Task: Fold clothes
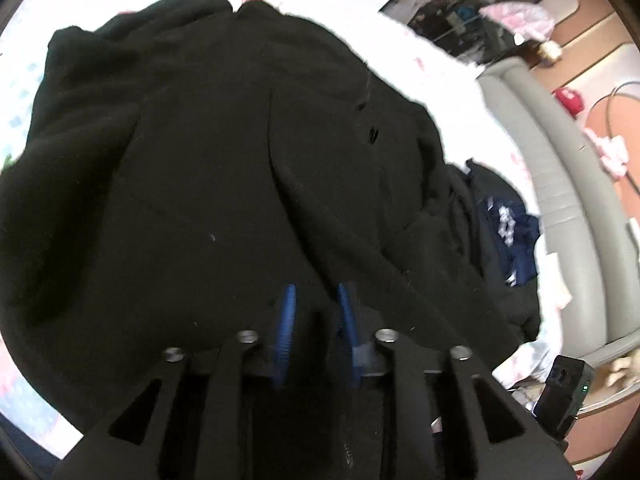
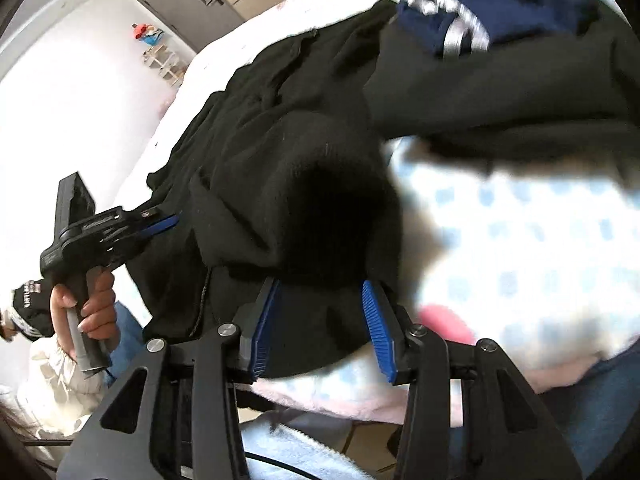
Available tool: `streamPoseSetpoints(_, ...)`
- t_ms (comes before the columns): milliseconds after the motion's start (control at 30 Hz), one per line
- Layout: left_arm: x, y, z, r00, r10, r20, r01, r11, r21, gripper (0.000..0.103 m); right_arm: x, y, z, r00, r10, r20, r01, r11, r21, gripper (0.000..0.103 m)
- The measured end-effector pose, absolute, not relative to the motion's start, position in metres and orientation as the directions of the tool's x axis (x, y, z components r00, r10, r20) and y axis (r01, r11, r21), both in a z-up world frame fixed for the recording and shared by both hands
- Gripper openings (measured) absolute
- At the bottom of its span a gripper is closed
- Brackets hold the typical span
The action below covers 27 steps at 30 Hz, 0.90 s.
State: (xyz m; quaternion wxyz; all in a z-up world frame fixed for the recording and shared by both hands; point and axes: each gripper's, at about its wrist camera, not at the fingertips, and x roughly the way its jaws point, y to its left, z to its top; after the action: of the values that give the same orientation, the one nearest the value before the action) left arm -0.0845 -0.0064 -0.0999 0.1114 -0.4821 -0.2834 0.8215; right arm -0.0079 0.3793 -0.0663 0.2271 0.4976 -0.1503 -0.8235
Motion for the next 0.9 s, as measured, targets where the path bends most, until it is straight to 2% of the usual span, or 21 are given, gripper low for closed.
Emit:
streamPoseSetpoints(33,-0.091,-0.011,-0.098,-0.520,0.471,-0.713,0.094,-0.798,-0.595,0.063,-0.006,0.381,-0.060,-0.417,-0.516,-0.748,0.227,-0.856,0.464,0.045)
streamPoseSetpoints(133,-0.120,-0.011,-0.097,-0.515,0.509,-0.690,0.081,-0.772,-0.631,0.071,-0.002,0.384,-0.041,-0.463,-0.485,-0.742,0.232,-0.874,0.427,0.052)
streamPoseSetpoints(233,-0.159,0.008,-0.113,-0.448,0.522,-0.726,0.078,-0.786,-0.613,0.073,-0.006,0.382,-0.044,-0.469,-0.416,-0.779,0.219,-0.909,0.354,0.059)
streamPoseSetpoints(267,-0.166,0.017,-0.116,-0.423,0.510,-0.749,0.073,-0.805,-0.589,0.067,-0.010,0.381,-0.057,-0.441,-0.410,-0.799,0.204,-0.912,0.356,0.062)
streamPoseSetpoints(300,-0.172,0.027,-0.117,-0.398,0.493,-0.773,0.066,-0.826,-0.561,0.026,-0.017,0.380,-0.076,-0.393,-0.419,-0.819,0.180,-0.908,0.378,0.061)
streamPoseSetpoints(333,-0.177,0.036,-0.118,-0.373,0.476,-0.796,0.058,-0.845,-0.532,0.014,-0.024,0.380,-0.095,-0.343,-0.428,-0.836,0.155,-0.904,0.399,0.058)
streamPoseSetpoints(367,-0.183,0.046,-0.120,-0.348,0.457,-0.818,0.049,-0.863,-0.503,0.013,-0.027,0.379,-0.107,-0.321,-0.431,-0.843,0.135,-0.902,0.409,0.050)
streamPoseSetpoints(400,-0.178,0.049,-0.103,-0.389,0.467,-0.794,0.009,-0.860,-0.510,0.012,-0.026,0.380,-0.110,-0.332,-0.426,-0.842,0.122,-0.904,0.410,0.049)
streamPoseSetpoints(467,-0.151,0.042,-0.056,-0.522,0.498,-0.693,-0.082,-0.838,-0.540,0.011,-0.022,0.380,-0.108,-0.366,-0.411,-0.835,0.109,-0.910,0.400,0.035)
streamPoseSetpoints(500,-0.135,0.035,-0.034,-0.583,0.512,-0.631,-0.119,-0.822,-0.557,0.011,-0.018,0.380,-0.098,-0.399,-0.393,-0.829,0.119,-0.918,0.378,0.033)
streamPoseSetpoints(567,-0.102,0.008,-0.011,-0.650,0.537,-0.538,-0.106,-0.765,-0.635,0.011,-0.010,0.383,-0.084,-0.457,-0.326,-0.828,0.107,-0.944,0.313,0.032)
streamPoseSetpoints(600,-0.088,-0.007,-0.014,-0.664,0.532,-0.526,-0.066,-0.743,-0.667,0.012,-0.006,0.385,-0.080,-0.480,-0.277,-0.832,0.086,-0.959,0.270,0.031)
streamPoseSetpoints(633,-0.075,-0.022,-0.018,-0.675,0.524,-0.519,-0.022,-0.718,-0.695,0.012,-0.002,0.389,-0.080,-0.488,-0.229,-0.843,0.059,-0.971,0.230,0.026)
streamPoseSetpoints(700,-0.061,-0.042,-0.044,-0.652,0.444,-0.615,0.085,-0.763,-0.641,0.013,0.003,0.400,-0.086,-0.464,-0.214,-0.860,0.017,-0.972,0.233,0.026)
streamPoseSetpoints(767,-0.053,-0.057,-0.084,-0.555,0.373,-0.743,0.200,-0.808,-0.554,0.012,0.010,0.410,-0.090,-0.446,-0.214,-0.869,-0.017,-0.969,0.247,0.026)
streamPoseSetpoints(833,-0.040,-0.072,-0.111,-0.507,0.405,-0.761,0.249,-0.776,-0.579,0.012,0.017,0.414,-0.087,-0.451,-0.199,-0.870,-0.026,-0.972,0.235,0.026)
streamPoseSetpoints(900,-0.026,-0.081,-0.113,-0.533,0.426,-0.731,0.240,-0.753,-0.613,0.012,0.024,0.418,-0.077,-0.475,-0.209,-0.855,-0.018,-0.969,0.247,0.027)
